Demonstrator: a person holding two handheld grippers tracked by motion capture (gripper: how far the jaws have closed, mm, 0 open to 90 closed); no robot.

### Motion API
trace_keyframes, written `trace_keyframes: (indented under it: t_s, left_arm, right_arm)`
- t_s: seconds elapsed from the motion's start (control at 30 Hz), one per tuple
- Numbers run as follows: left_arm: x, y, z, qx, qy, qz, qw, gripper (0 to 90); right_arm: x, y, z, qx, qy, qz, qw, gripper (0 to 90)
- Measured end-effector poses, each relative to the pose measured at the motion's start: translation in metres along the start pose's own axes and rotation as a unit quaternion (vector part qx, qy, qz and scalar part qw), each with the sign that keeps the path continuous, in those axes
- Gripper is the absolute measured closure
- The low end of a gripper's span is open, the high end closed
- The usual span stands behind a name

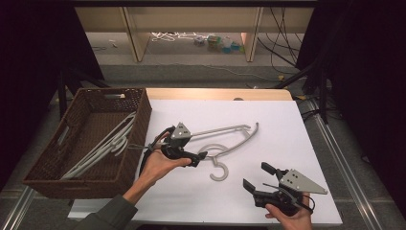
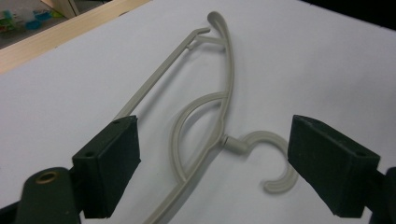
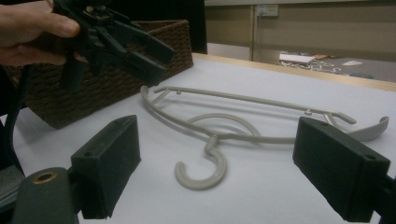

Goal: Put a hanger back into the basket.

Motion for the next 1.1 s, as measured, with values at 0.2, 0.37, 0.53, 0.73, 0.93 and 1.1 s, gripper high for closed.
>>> trace_keyframes:
  t_s: [0.2, 0.37, 0.53, 0.73, 0.93, 1.1]
  left_arm:
    - [-0.008, 0.011, -0.001, -0.007, 0.031, 0.027, 0.9991, 20.2]
    - [-0.019, 0.027, -0.001, -0.021, 0.048, 0.074, 0.9959, 22.5]
    - [-0.027, 0.042, 0.002, -0.024, 0.065, 0.104, 0.9921, 25.4]
    - [-0.036, 0.053, 0.002, -0.039, 0.096, 0.143, 0.9843, 31.4]
    - [-0.039, 0.057, 0.002, -0.045, 0.104, 0.157, 0.9811, 35.3]
    - [-0.044, 0.061, 0.004, -0.047, 0.119, 0.173, 0.9766, 41.5]
  right_arm:
    - [-0.001, 0.001, 0.001, 0.004, -0.004, 0.011, 0.9999, 15.8]
    - [-0.001, 0.003, 0.002, 0.009, 0.0, -0.001, 1.0, 15.8]
    - [-0.002, 0.0, 0.001, 0.004, -0.003, 0.007, 1.0, 15.7]
    - [-0.003, -0.001, 0.001, 0.001, -0.001, 0.008, 1.0, 15.8]
    - [-0.002, 0.001, 0.002, 0.007, 0.002, -0.002, 1.0, 15.8]
    - [-0.003, 0.001, 0.001, 0.004, -0.004, 0.01, 0.9999, 15.8]
Point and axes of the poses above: each handheld gripper's, and its own axes: y roughly forward along the jaws, x roughly out of its top, z roughly to its left, the point moved 7 cm from there along y, roughly forward along the jaws, and after that the axes turned 11 degrees about x, right-handed, at the moved point
